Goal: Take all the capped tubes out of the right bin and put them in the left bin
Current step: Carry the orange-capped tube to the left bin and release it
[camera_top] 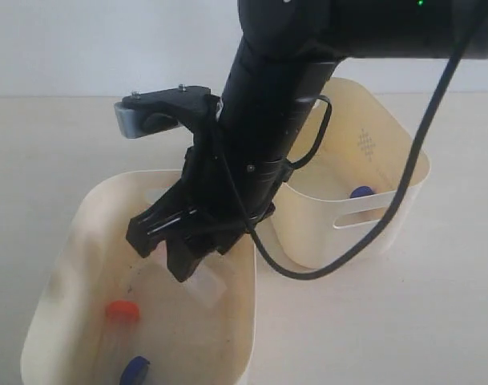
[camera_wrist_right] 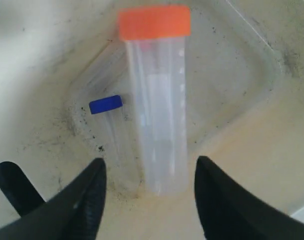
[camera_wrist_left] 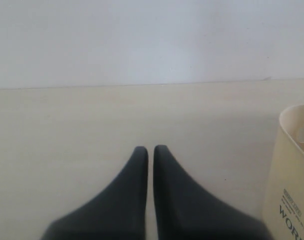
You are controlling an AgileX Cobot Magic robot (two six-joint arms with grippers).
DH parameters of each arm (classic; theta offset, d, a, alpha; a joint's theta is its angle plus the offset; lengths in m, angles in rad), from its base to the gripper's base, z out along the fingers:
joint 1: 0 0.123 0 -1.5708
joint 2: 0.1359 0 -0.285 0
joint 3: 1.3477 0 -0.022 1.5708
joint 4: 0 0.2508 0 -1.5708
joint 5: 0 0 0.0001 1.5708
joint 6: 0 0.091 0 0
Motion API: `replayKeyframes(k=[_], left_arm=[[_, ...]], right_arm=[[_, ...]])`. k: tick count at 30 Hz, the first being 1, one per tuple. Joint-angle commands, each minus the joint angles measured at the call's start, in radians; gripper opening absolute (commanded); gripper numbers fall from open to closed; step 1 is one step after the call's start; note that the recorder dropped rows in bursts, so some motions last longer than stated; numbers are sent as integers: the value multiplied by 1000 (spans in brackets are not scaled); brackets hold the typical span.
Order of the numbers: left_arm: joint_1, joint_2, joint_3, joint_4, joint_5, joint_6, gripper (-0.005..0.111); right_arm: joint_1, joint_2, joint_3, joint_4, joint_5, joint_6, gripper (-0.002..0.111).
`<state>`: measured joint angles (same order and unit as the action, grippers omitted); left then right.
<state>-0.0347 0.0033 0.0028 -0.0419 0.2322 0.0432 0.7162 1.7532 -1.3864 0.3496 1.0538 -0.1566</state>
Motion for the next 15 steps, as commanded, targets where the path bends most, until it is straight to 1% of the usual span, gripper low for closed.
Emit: replayKeyframes(k=[1,3,4,5,6,7,8,9,10,11,12,13,14,15], left_arm=[[1,-3,-3,2,-5,-8,4],[1,-3,-3,2,-5,-8,4],[1,-3,-3,2,-5,-8,4],[1,-3,-3,2,-5,-8,4],[1,-3,-3,2,-5,-8,4],[1,-3,-3,2,-5,-8,4],[1,-3,-3,2,-5,-8,4],[1,-3,-3,2,-5,-8,4],[1,-3,-3,2,-5,-8,4],[1,-3,-3,2,-5,-8,4],[1,-3,-3,2,-5,-8,4],[1,-3,-3,2,-5,-8,4],[1,-3,-3,2,-5,-8,4],[1,-3,-3,2,-5,-8,4]], right_arm=[[1,-19,-38,-13,32,16,43],[1,-29,-68,-44,53,16,24],[1,-44,-106,-109,77,16,-1],[1,-48,-122,-154,84,20,0],[1,-62,-166,-261,92,20,0],[1,-68,-184,-309,94,20,0],[1,-70,-228,-432,92,20,0],[1,-70,-245,-480,80,20,0],[1,-70,-260,-626,31,61,0],[1,-68,-261,-704,5,102,0],[1,-66,-261,-882,-32,275,0],[1,-61,-261,-1003,-32,412,0],[1,-57,-261,-1105,-10,535,0],[-3,-44,-261,-1177,24,607,0]])
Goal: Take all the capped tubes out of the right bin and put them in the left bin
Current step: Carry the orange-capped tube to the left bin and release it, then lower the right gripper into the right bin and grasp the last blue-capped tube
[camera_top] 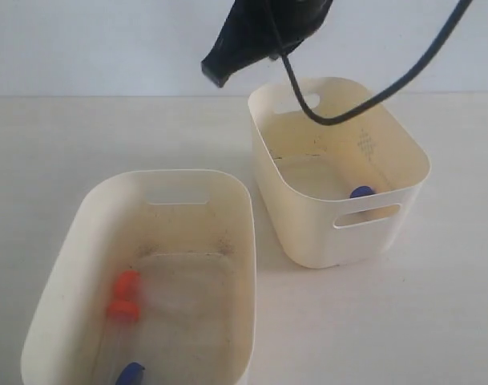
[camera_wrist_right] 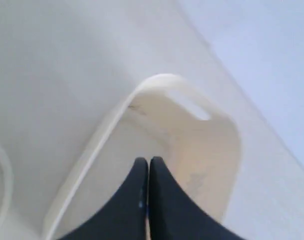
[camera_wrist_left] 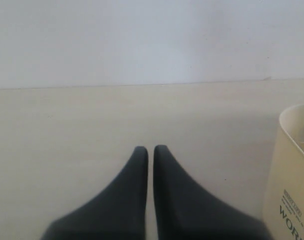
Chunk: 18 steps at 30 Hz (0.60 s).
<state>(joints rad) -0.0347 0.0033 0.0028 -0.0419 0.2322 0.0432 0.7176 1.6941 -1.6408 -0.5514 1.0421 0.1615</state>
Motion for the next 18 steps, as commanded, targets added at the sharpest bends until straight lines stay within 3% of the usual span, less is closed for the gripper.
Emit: replayKeyframes(k=[1,5,12,18], left_arm=[[1,-3,-3,2,-5,-8,4],[1,-3,-3,2,-5,-8,4],[1,-3,-3,2,-5,-8,4],[1,-3,-3,2,-5,-8,4]], right_arm=[[-12,31,-6,-296,63,302,0],[-83,146,-6,-261,179,290,0],[-187,298,-6,83,179,158,0],[-193,365,-6,88,179,158,0]])
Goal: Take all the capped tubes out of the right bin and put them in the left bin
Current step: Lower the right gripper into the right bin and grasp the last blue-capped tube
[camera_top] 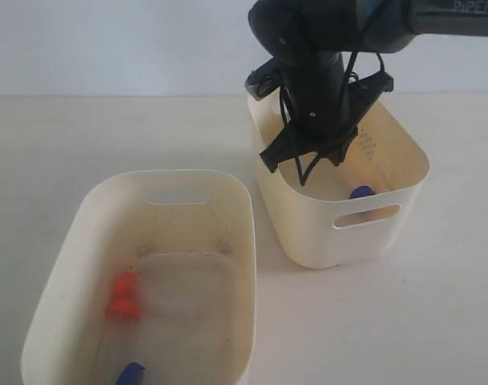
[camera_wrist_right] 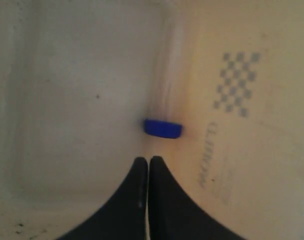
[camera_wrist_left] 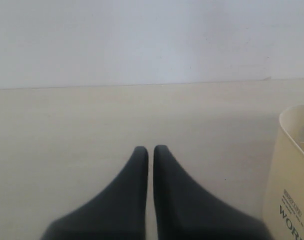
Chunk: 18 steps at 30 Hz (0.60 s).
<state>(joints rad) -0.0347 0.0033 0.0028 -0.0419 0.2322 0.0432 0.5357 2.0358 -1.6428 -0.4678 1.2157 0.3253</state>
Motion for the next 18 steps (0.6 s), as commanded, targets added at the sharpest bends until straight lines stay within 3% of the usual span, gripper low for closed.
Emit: replayKeyframes(k=[1,18], left_arm=[[1,-3,-3,2,-5,-8,4],[1,-3,-3,2,-5,-8,4]], right_arm=[[-16,33,-4,5,5,-6,0],[-88,20,-102,76,5,-21,0]])
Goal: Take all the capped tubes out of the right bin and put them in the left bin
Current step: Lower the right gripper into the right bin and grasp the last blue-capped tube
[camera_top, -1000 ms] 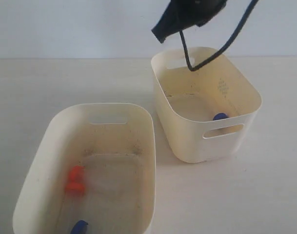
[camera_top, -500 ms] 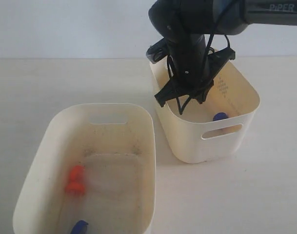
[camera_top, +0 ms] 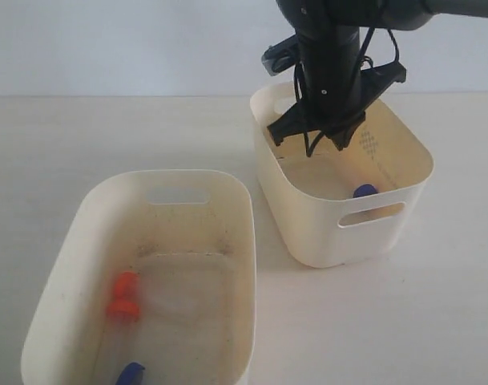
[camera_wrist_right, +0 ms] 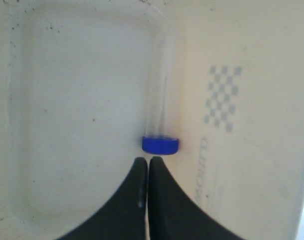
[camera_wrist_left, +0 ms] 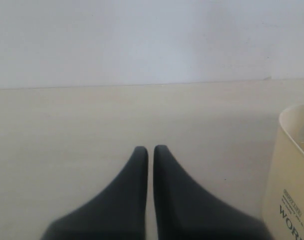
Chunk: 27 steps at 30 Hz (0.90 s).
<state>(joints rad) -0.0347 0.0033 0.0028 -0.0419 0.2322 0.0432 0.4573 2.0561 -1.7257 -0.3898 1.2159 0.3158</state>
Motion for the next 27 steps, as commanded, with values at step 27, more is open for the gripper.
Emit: replayKeyframes(k=[27], left_arm=[[1,-3,-3,2,-5,-8,4]], right_arm=[[-29,80,-19,91,-23,-1,0]])
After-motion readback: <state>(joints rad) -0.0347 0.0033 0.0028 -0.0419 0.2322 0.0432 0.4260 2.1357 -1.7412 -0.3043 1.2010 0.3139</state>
